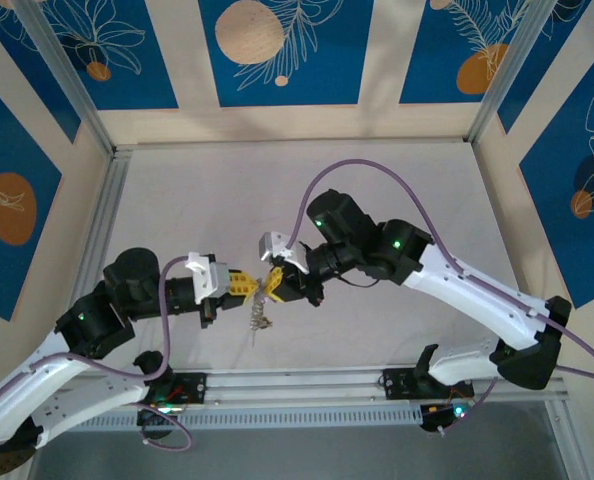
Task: Put the keys on the keyring
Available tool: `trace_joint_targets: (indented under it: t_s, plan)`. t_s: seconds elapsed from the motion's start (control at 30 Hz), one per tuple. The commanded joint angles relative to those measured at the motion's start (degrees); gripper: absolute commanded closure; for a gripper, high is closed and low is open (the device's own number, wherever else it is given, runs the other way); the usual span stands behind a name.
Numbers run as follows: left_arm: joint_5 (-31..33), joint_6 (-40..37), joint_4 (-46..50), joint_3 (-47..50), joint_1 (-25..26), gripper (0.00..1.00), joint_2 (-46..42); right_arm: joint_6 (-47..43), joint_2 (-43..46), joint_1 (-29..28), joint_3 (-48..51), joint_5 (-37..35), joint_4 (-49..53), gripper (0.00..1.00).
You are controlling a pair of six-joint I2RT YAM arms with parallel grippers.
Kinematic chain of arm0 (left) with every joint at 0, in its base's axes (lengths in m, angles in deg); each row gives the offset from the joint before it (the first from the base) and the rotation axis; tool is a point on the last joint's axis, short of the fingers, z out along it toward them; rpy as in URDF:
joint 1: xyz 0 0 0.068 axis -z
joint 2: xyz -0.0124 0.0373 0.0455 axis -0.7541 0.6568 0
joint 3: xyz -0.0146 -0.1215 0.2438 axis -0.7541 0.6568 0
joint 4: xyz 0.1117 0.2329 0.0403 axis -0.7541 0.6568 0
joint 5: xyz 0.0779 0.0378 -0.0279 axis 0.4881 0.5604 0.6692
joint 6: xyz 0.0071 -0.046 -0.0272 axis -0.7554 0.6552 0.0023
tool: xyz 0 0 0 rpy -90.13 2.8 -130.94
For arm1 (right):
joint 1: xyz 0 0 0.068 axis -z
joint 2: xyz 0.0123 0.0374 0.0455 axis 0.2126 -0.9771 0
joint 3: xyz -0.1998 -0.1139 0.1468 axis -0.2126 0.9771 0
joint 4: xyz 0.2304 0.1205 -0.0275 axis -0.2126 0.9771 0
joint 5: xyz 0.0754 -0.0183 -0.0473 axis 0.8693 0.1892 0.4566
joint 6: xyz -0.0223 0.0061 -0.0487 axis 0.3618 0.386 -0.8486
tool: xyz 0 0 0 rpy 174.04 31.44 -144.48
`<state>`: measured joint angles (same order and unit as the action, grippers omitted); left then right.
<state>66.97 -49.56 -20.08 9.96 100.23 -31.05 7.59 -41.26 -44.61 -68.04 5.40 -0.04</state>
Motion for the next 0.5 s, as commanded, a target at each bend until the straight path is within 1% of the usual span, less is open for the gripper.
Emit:
trace_joint_targets:
  t_s: [0.0,0.23,0.47]
  plan:
    - [-2.1,2.0,-9.2,0.5,0.0,1.00,-1.0,2.0,-2.2,0.6,-3.2,7.2,1.9,1.00]
    - [-3.0,3.7,-13.3,3.3,0.0,1.00,-3.1,3.3,-5.2,1.9,-7.4,10.7,4.7,1.00]
    - [-4.1,4.4,-14.0,4.2,0.0,1.00,-3.7,4.8,-4.3,2.1,-6.9,14.3,0.1,1.00]
